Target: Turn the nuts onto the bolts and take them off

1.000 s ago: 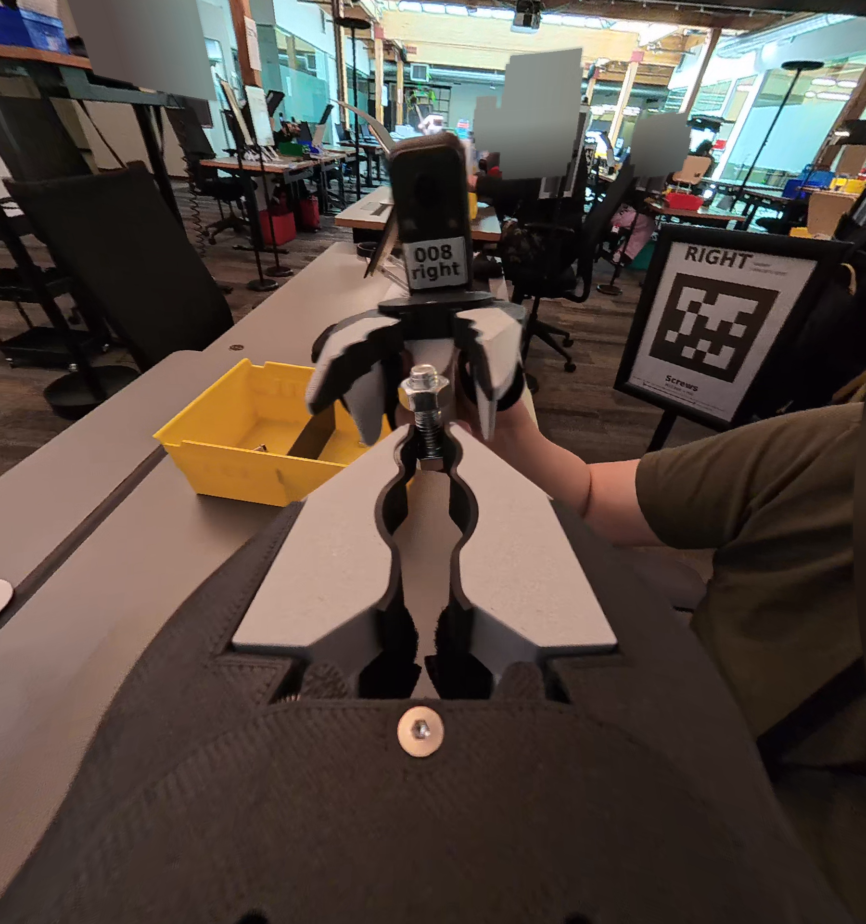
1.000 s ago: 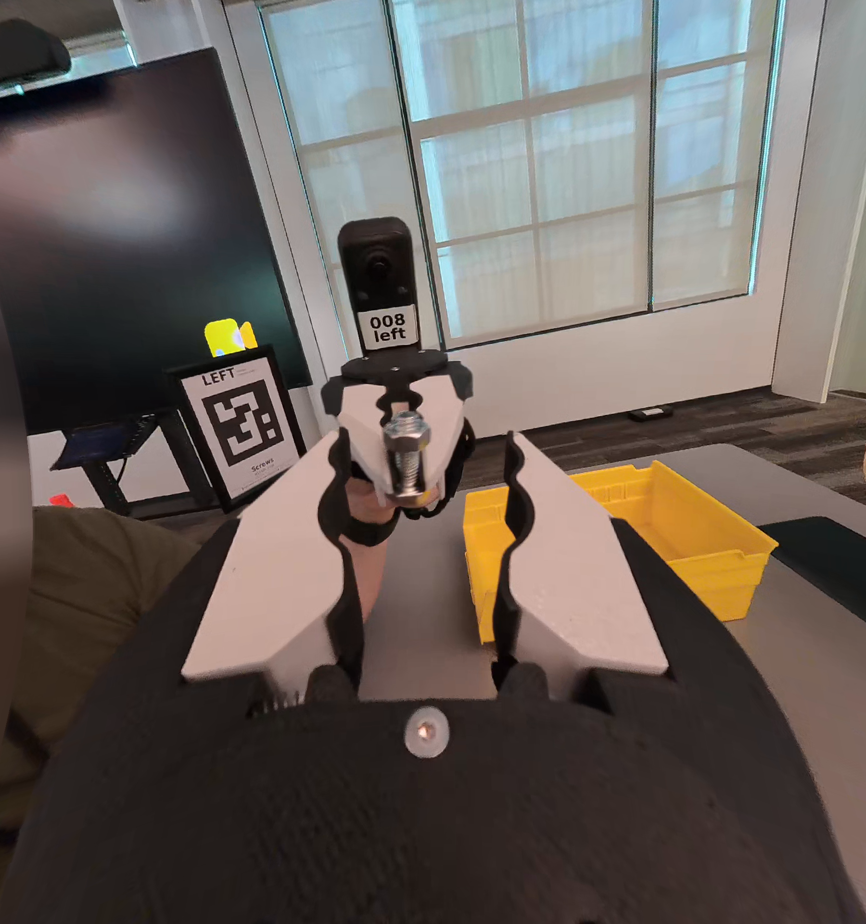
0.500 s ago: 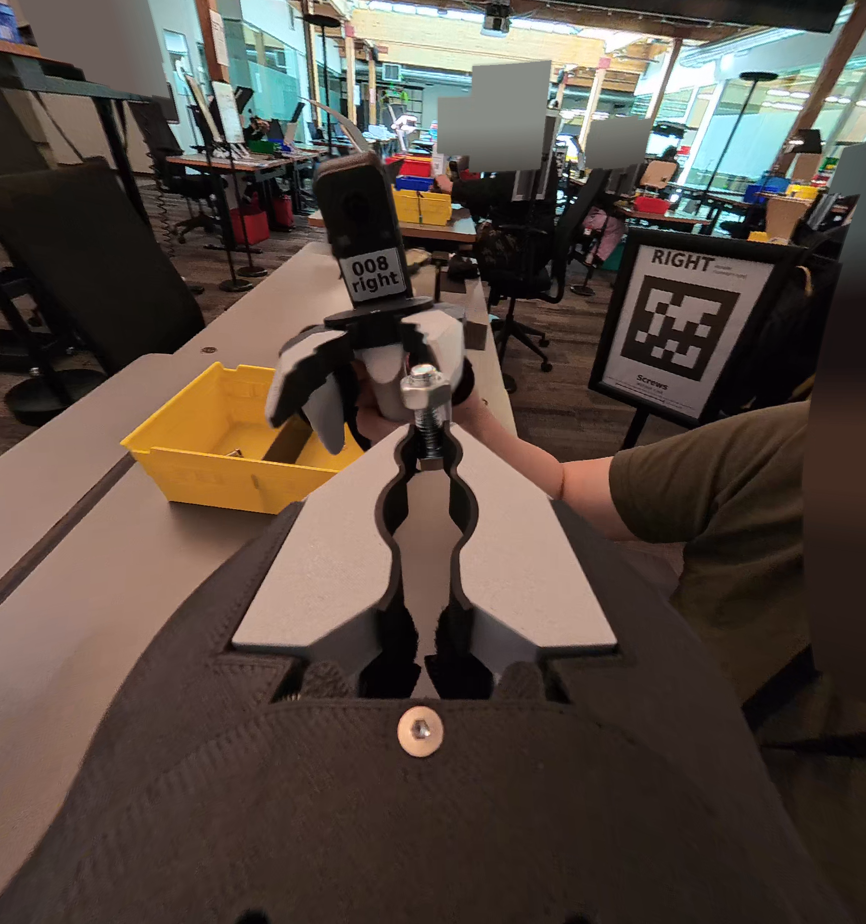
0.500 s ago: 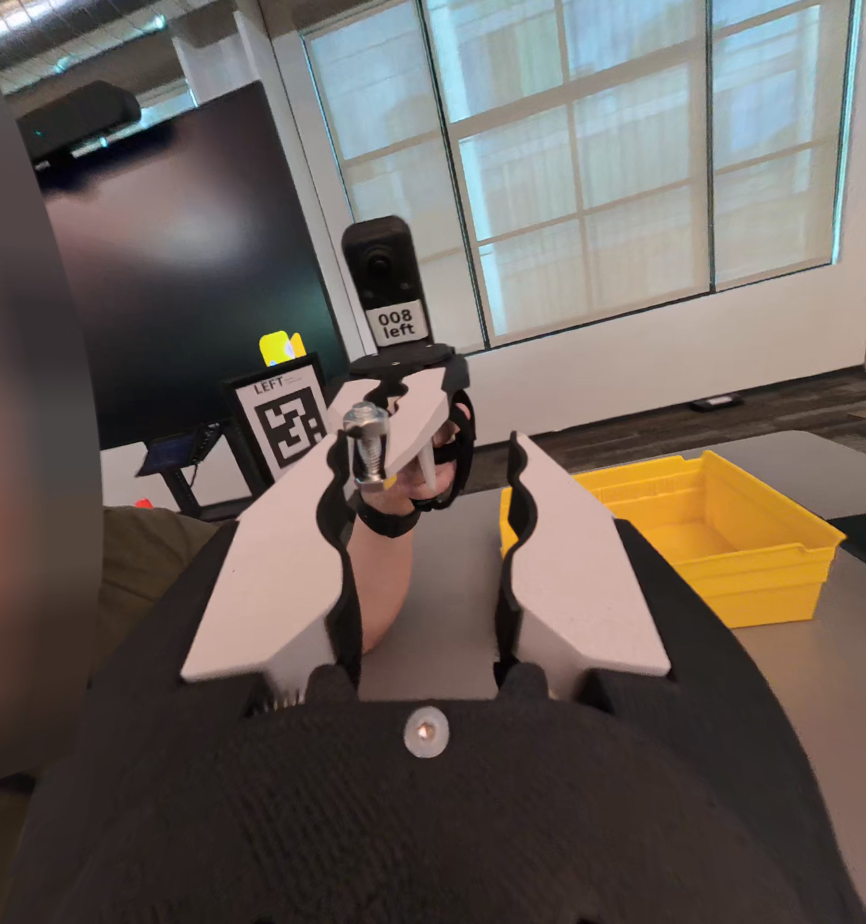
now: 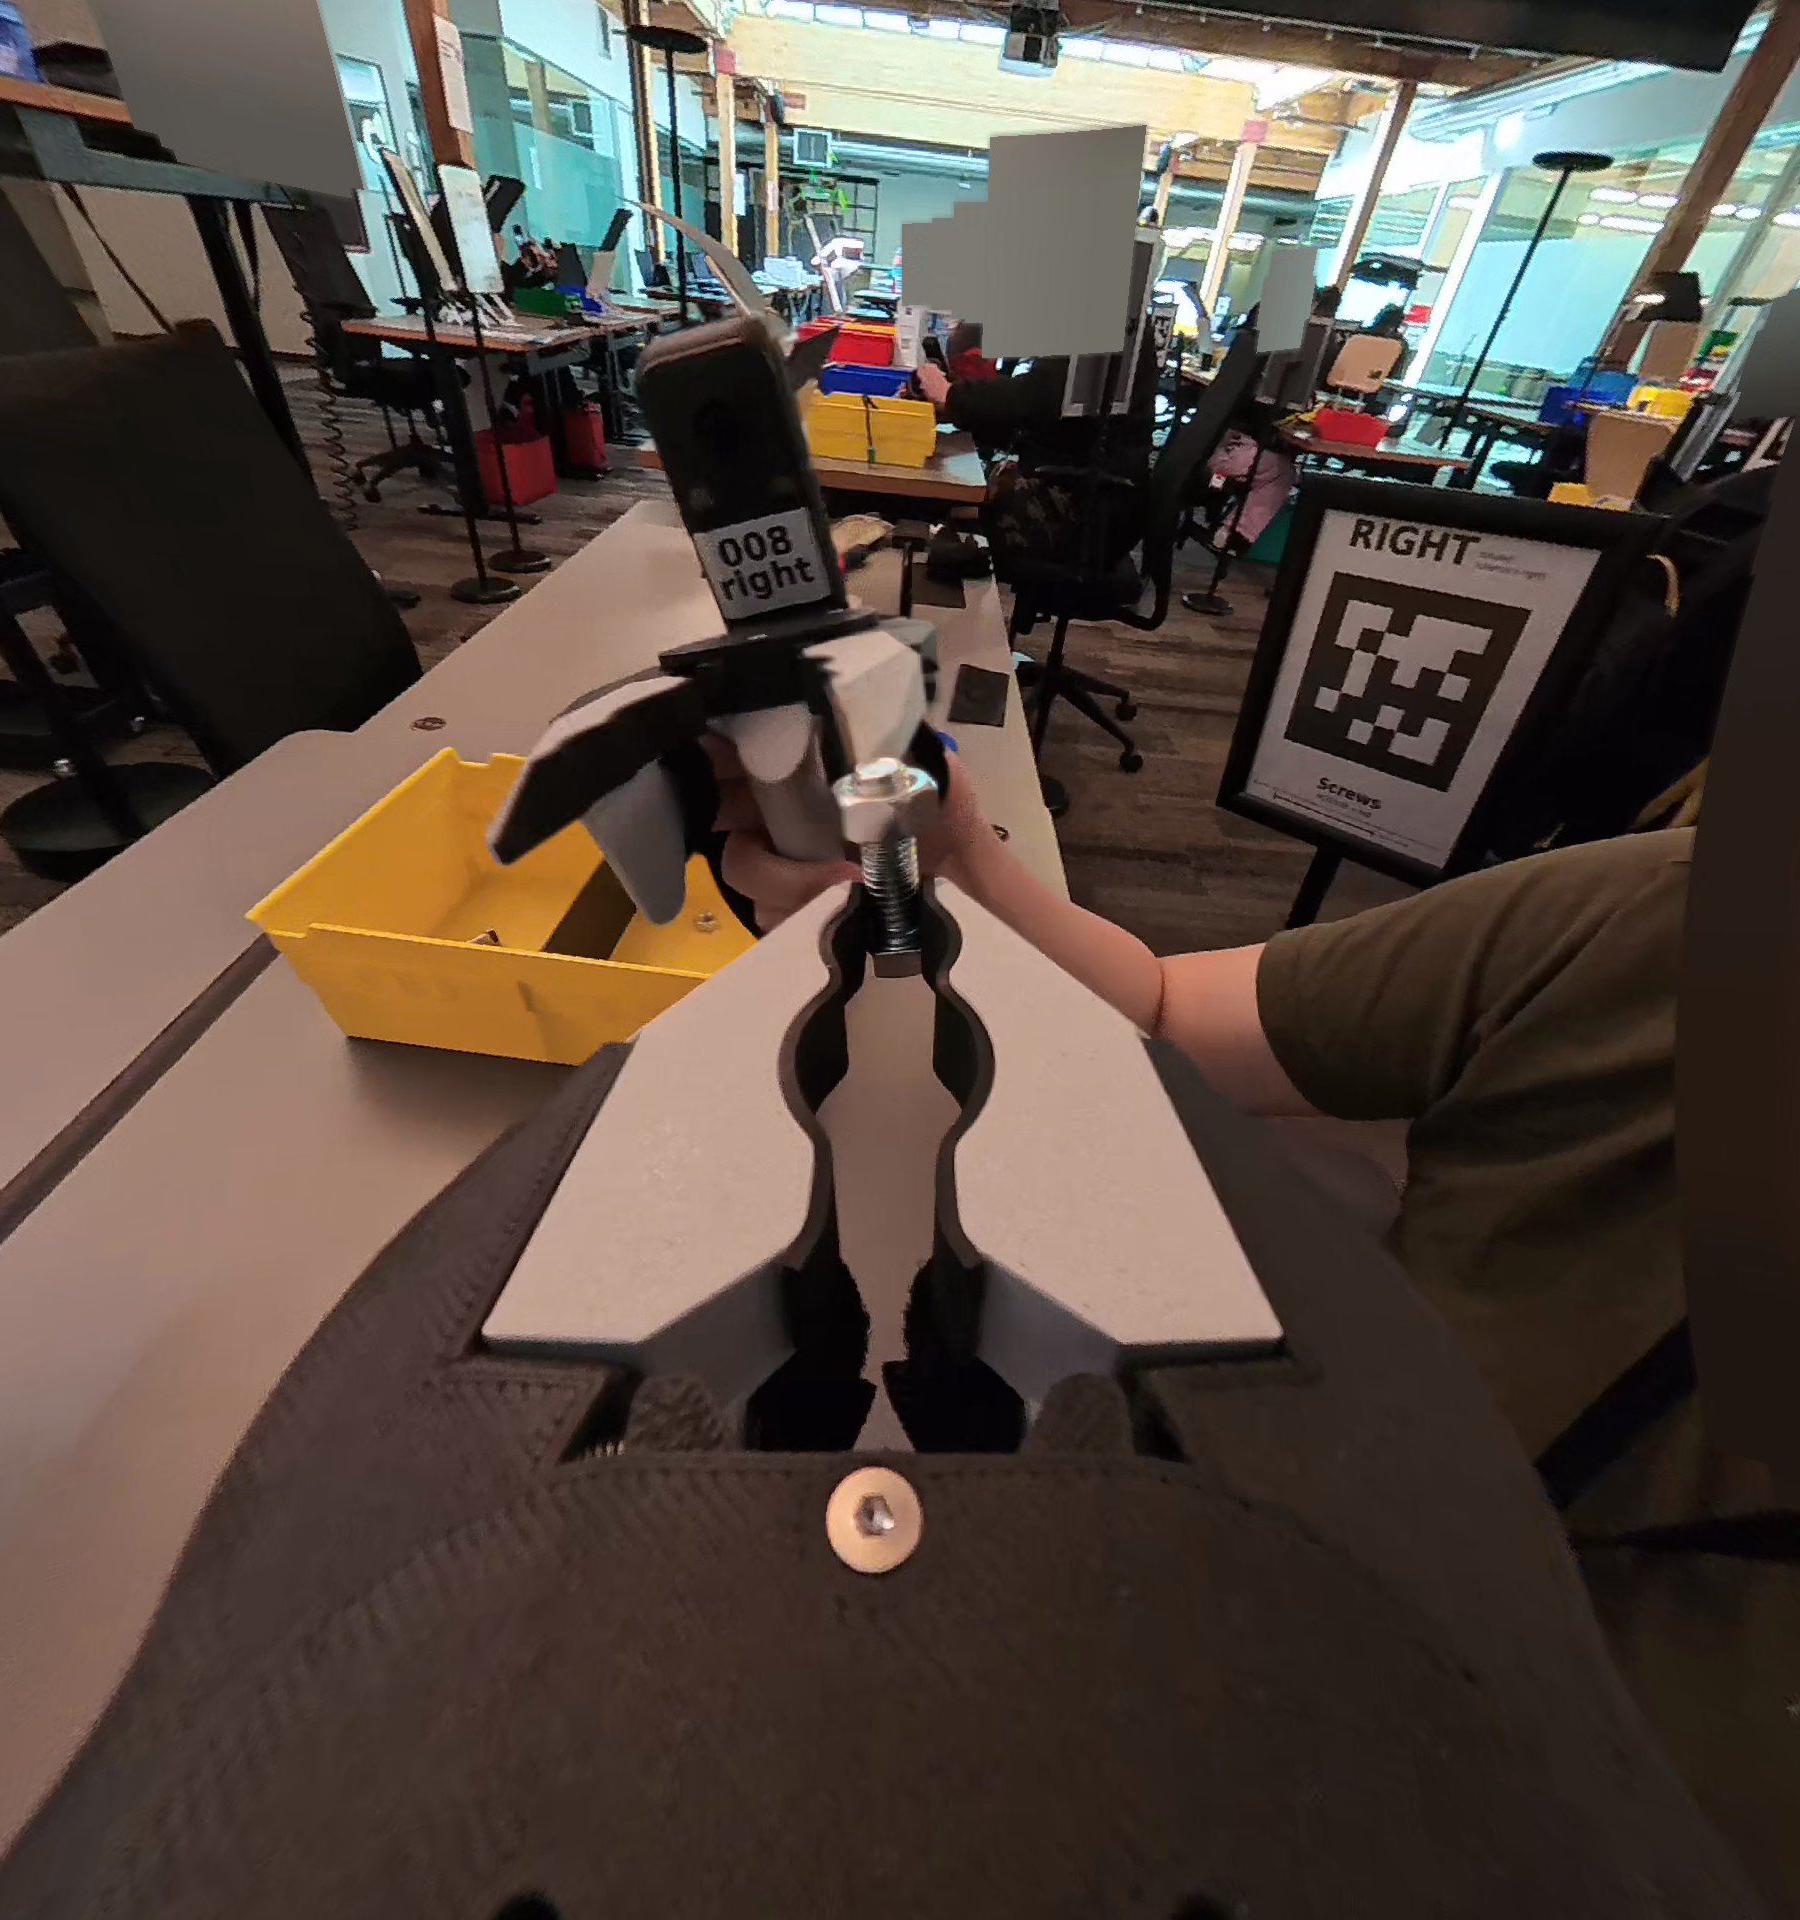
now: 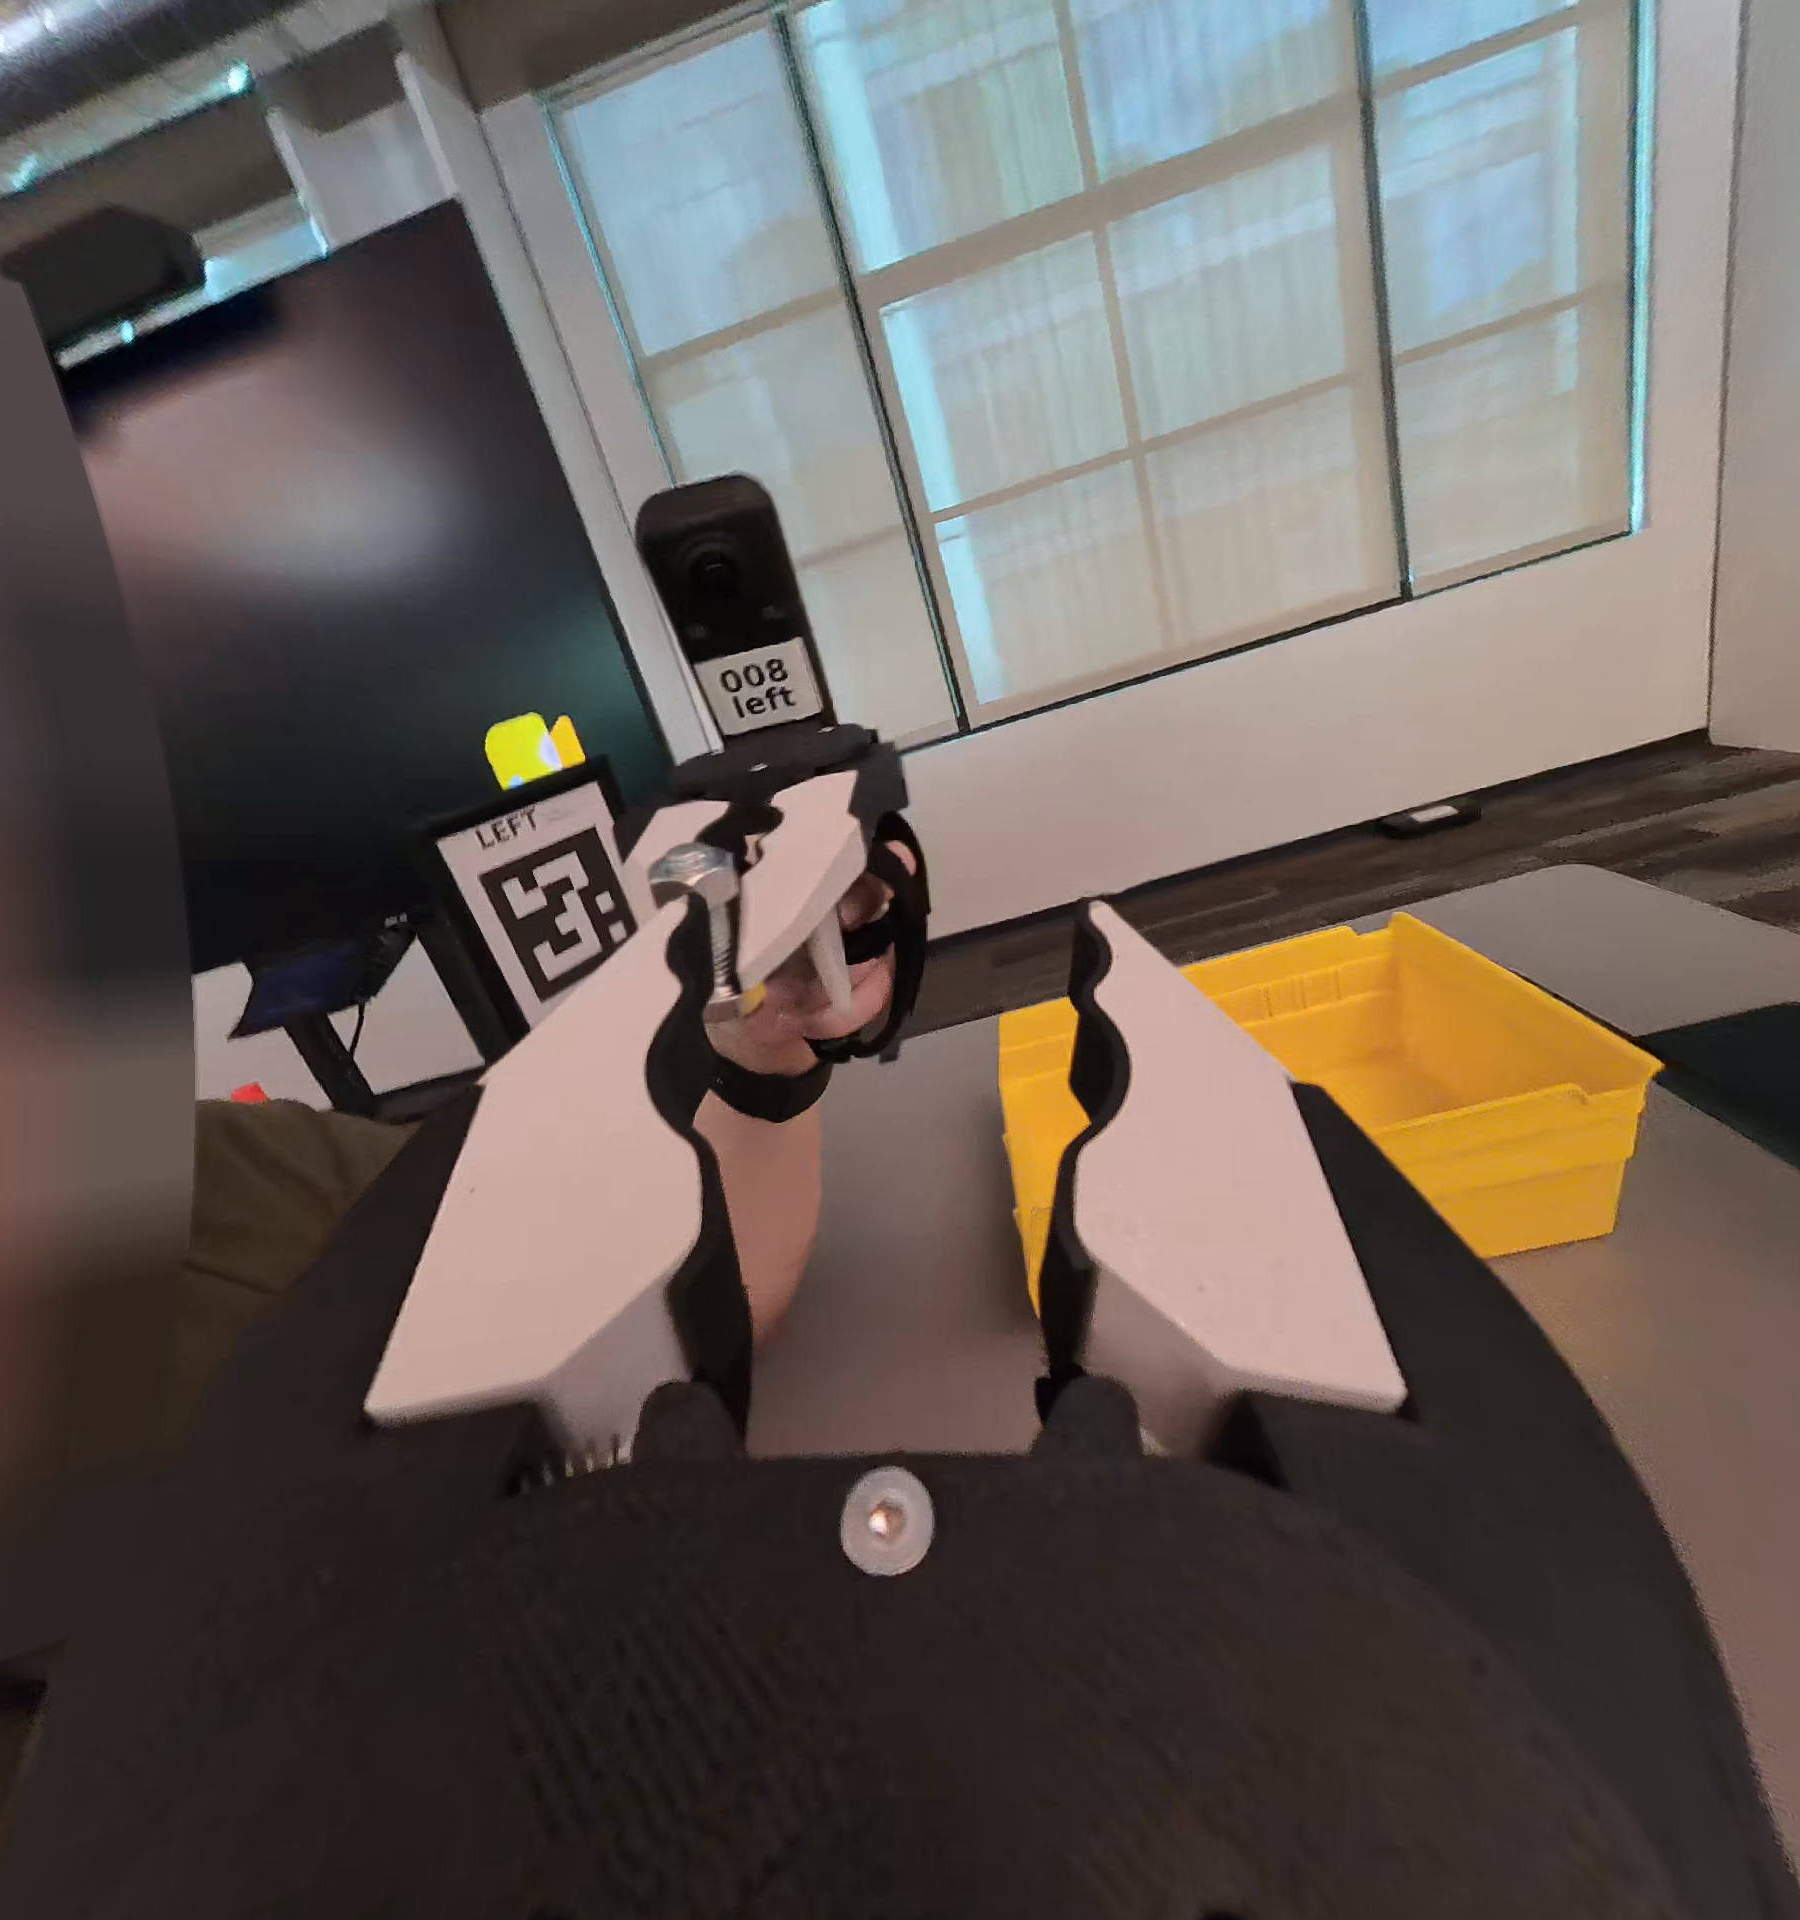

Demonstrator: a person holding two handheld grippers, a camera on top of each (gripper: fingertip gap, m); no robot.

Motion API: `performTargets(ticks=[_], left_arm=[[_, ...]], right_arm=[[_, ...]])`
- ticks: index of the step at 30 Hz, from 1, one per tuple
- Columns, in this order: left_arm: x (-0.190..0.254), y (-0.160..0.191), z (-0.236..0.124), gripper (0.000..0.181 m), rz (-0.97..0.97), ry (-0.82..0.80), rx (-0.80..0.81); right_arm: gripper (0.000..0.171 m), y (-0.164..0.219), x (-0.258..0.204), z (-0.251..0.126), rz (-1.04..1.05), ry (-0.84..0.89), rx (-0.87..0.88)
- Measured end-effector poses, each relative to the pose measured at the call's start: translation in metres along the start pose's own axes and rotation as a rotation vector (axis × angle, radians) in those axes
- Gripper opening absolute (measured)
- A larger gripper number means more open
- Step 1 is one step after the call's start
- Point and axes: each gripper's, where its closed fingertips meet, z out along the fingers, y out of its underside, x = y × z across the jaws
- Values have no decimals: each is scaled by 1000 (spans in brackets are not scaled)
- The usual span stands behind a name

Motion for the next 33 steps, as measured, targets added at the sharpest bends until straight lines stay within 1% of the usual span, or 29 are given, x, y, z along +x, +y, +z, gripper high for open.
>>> performTargets(ticks=[2,4,6,9,10,11,13,14,16,18,21,22,25,27,30,33], left_arm=[[0,-1,-2,7,-15,14,7],[-1,0,0,7,-21,14,6],[-1,3,3,7,-25,19,-10],[3,3,4,7,-25,35,-12],[2,2,3,7,-26,29,-6],[1,1,1,7,-24,13,-1],[0,0,-1,7,-22,11,3],[0,0,-2,7,-27,14,4],[-3,1,-1,7,-32,5,1],[-5,4,1,7,-31,-2,-14],[-1,5,5,8,-32,19,-20],[0,5,4,8,-33,22,-18],[5,2,1,7,-43,56,-3],[7,1,-1,7,-53,68,4],[2,3,0,7,-47,47,-9],[6,6,3,7,-50,73,-24]], right_arm=[[67,-4,-7,-1,-5,-30,23],[68,-1,-23,7,-42,-70,3],[68,7,-30,16,-94,-67,-27],[67,4,-18,12,-114,-17,-15],[70,3,-12,7,-88,-21,-10],[66,1,-4,2,-42,-7,-6],[65,-1,17,-7,-2,78,-6],[64,-3,13,-7,-19,67,6],[62,-11,-13,-3,-43,-38,50],[61,-6,-28,5,-62,-80,27],[63,10,-15,11,-69,-38,-49],[65,8,-13,8,-52,-63,-34],[59,1,-1,-5,-7,-88,10],[58,-2,-14,-5,-18,-129,17],[59,8,-36,10,-121,-140,-33],[57,8,-29,13,-153,-88,-28]])
